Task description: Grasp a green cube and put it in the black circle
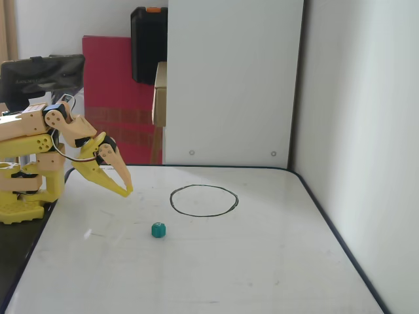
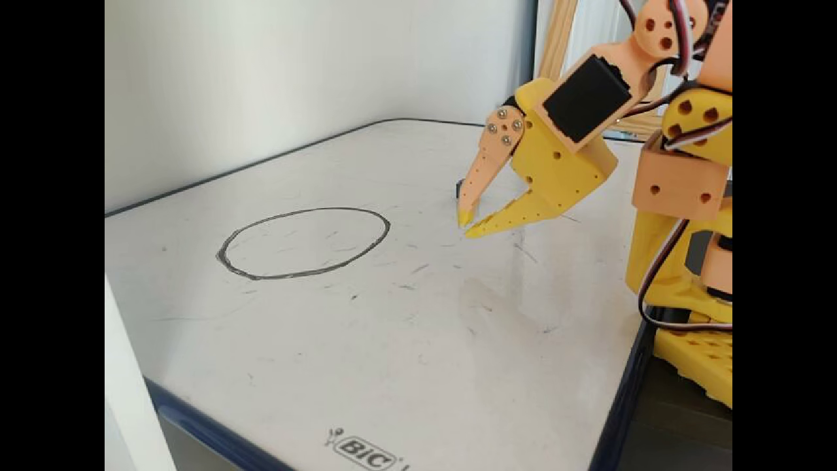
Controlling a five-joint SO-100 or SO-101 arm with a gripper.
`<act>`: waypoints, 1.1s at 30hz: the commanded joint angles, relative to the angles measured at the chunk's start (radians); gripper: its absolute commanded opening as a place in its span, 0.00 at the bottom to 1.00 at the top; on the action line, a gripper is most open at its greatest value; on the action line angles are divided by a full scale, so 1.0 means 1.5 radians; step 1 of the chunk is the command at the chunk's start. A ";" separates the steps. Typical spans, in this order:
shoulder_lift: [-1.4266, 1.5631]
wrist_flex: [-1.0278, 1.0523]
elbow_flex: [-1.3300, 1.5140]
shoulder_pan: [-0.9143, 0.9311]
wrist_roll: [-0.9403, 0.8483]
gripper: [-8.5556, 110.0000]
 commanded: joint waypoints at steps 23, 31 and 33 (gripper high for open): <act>-0.002 -0.005 -0.027 -0.002 -0.009 0.07; -0.073 0.051 -0.156 0.056 -0.016 0.07; -0.135 0.061 -0.231 0.090 -0.037 0.07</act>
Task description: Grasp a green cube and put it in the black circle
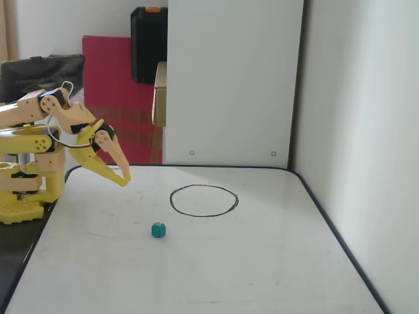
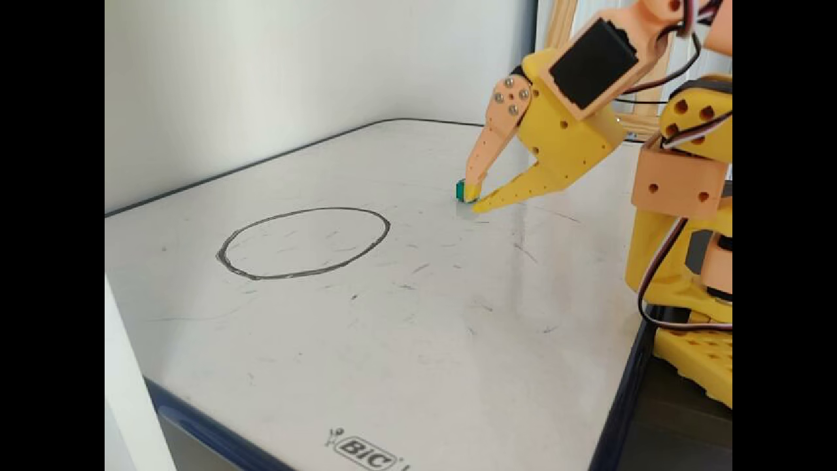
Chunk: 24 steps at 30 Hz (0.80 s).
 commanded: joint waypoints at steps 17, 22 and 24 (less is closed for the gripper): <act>-0.642 0.070 -0.598 0.105 -0.372 0.17; -0.791 0.098 -0.692 0.147 -0.461 0.18; -0.838 0.109 -0.717 0.162 -0.492 0.18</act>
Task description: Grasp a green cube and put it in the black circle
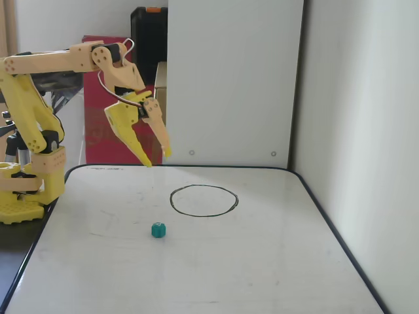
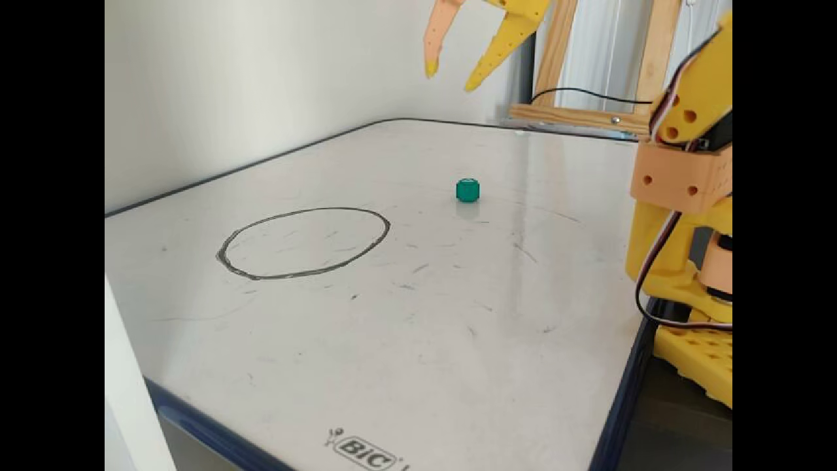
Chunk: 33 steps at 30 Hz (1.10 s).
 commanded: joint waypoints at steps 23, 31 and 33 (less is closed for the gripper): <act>-0.367 0.053 -0.197 0.062 -0.160 0.19; -0.388 0.040 -0.201 0.066 -0.166 0.19; -0.388 0.034 -0.201 0.067 -0.167 0.19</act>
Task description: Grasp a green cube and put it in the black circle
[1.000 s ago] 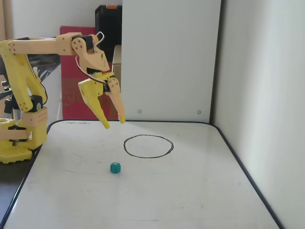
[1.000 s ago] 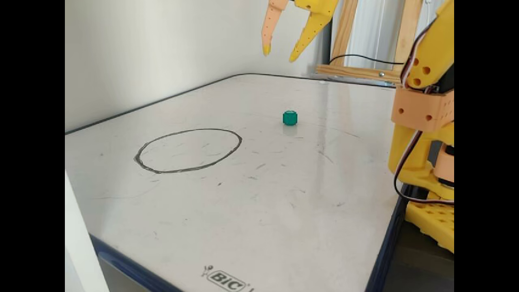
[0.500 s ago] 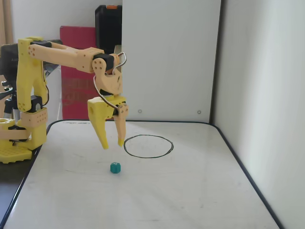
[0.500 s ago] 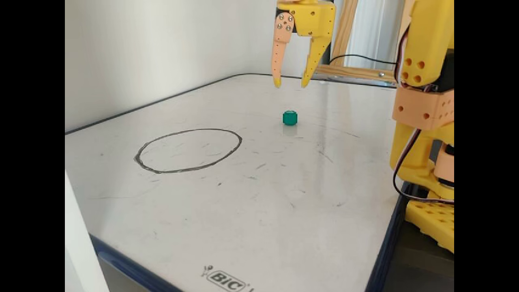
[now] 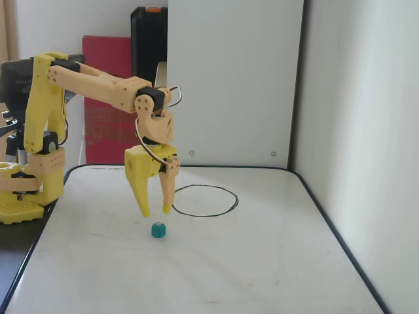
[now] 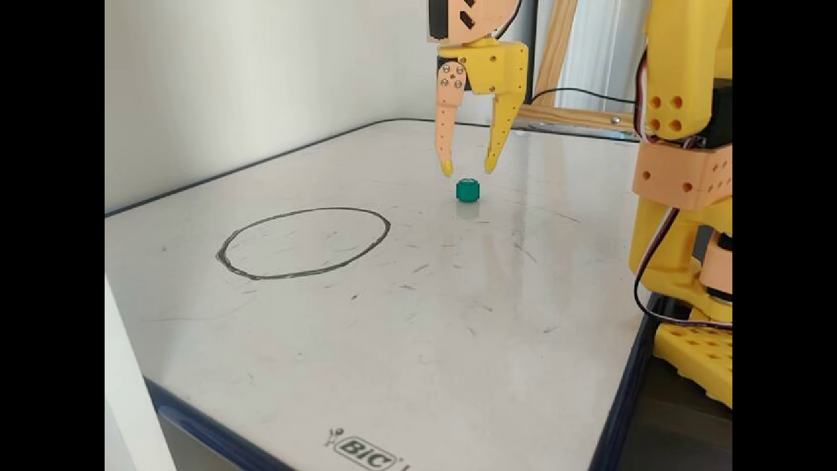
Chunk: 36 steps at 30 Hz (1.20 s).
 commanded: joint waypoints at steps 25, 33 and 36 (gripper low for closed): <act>-0.059 -0.022 -0.061 0.020 -0.022 0.19; -0.080 -0.036 -0.062 0.020 -0.027 0.19; -0.087 -0.041 -0.063 0.020 -0.027 0.19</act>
